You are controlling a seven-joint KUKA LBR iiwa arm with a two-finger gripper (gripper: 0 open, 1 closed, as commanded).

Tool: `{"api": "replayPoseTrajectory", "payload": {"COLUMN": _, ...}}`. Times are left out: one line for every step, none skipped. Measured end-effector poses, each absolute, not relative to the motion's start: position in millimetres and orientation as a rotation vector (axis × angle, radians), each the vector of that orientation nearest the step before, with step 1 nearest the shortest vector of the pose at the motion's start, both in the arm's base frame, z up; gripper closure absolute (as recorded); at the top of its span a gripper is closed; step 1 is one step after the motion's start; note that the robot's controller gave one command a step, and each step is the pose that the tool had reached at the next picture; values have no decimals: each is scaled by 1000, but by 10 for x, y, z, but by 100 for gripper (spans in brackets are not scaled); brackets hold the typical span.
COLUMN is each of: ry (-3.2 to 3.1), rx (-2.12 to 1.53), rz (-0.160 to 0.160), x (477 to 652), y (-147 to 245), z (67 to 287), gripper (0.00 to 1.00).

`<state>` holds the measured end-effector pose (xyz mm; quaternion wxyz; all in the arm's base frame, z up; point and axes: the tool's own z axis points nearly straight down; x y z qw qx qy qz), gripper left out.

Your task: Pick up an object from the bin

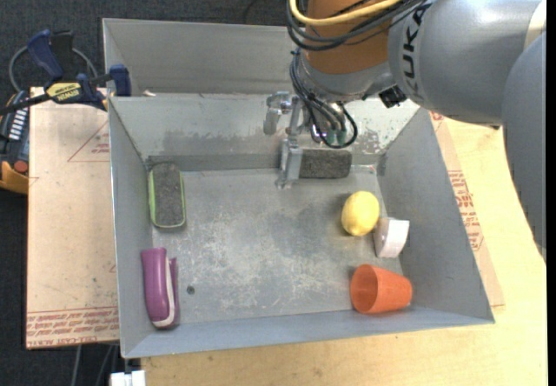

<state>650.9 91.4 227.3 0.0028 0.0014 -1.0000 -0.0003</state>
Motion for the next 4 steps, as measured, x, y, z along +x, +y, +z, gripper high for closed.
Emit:
{"api": "replayPoseTrajectory", "payload": {"ry": -3144, "rx": 0, "rz": -2, "x": 6520, "y": 907, "z": 2327, "gripper": 0}}
{"api": "replayPoseTrajectory", "payload": {"ry": -3144, "rx": 43, "rz": -3, "x": 6550, "y": 264, "z": 1085, "gripper": 0}}
{"api": "replayPoseTrajectory", "payload": {"ry": -3144, "rx": 5, "rz": -4, "x": 6478, "y": -93, "z": 1454, "gripper": 0}}
{"api": "replayPoseTrajectory", "payload": {"ry": -3145, "rx": -63, "rz": -5, "x": 6557, "y": -283, "z": 1036, "gripper": 0}}
